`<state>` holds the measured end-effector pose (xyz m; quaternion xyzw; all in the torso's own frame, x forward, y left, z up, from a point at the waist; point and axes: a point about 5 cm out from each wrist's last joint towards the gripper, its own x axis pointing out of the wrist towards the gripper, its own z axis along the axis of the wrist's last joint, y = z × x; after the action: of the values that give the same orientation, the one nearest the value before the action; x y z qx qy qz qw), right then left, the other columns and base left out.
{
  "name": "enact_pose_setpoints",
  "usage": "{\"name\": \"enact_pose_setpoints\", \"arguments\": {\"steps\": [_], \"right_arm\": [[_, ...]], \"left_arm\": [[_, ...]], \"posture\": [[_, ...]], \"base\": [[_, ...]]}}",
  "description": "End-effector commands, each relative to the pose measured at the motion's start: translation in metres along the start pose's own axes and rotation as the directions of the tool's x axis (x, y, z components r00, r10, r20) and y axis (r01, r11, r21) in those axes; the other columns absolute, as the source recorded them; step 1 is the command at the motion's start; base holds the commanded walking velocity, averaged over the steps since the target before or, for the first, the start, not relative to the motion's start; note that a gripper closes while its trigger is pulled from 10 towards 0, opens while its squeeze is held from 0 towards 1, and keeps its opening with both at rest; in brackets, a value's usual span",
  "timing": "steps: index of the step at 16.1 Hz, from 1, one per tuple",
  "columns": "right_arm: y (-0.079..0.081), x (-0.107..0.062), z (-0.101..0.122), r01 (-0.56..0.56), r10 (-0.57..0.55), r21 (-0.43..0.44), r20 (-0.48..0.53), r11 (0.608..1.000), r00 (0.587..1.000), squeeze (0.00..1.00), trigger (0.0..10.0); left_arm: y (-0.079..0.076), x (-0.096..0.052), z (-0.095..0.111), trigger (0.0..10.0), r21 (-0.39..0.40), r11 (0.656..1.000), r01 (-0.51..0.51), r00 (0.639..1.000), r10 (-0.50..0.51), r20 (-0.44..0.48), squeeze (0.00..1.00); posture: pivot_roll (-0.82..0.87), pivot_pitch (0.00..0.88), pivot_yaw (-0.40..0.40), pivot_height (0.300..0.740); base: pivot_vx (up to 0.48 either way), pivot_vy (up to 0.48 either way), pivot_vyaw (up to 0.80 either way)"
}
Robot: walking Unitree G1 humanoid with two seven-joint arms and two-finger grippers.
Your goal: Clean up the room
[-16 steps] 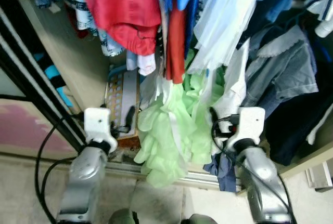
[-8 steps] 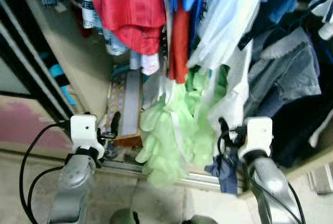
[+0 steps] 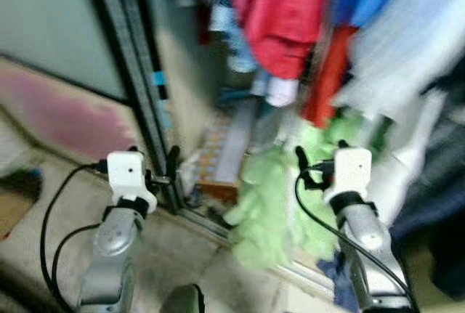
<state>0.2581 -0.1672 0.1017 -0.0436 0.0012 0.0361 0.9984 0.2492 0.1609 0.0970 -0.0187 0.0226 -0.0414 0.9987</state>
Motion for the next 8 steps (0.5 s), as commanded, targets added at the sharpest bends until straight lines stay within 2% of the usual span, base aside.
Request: {"name": "enact_pose_setpoints", "arguments": {"steps": [1, 7, 8], "right_arm": [[-0.0025, 0.0005, -0.0021, 0.013, -0.013, 0.03, -0.014, 0.999, 1.0, 0.0, 10.0], [0.0019, 0.0016, -0.0021, 0.007, -0.006, 0.067, -0.014, 0.998, 1.0, 0.0, 10.0], [0.0023, 0.0022, -0.0031, 0.011, -0.01, 0.073, -0.016, 0.997, 1.0, 0.0, 10.0]], "left_arm": [[-0.0046, 0.0025, 0.0002, 10.0, 0.0, 1.0, 0.009, 1.0, -0.009, -0.004, 0.0], [-0.0008, 0.0027, 0.0002, 10.0, 0.001, 1.0, 0.01, 1.0, -0.01, -0.011, 0.0], [0.0014, 0.0035, -0.0008, 10.0, -0.031, 0.999, -0.008, 1.0, 0.008, -0.014, 0.0]], "posture": [[0.01, 0.009, -0.013, 0.74], [0.01, 0.017, -0.009, 0.74], [0.02, 0.012, -0.005, 0.74]], "base": [[0.0, 0.0, 0.77], [0.0, 0.0, 0.77], [0.0, 0.0, 0.77]]}}
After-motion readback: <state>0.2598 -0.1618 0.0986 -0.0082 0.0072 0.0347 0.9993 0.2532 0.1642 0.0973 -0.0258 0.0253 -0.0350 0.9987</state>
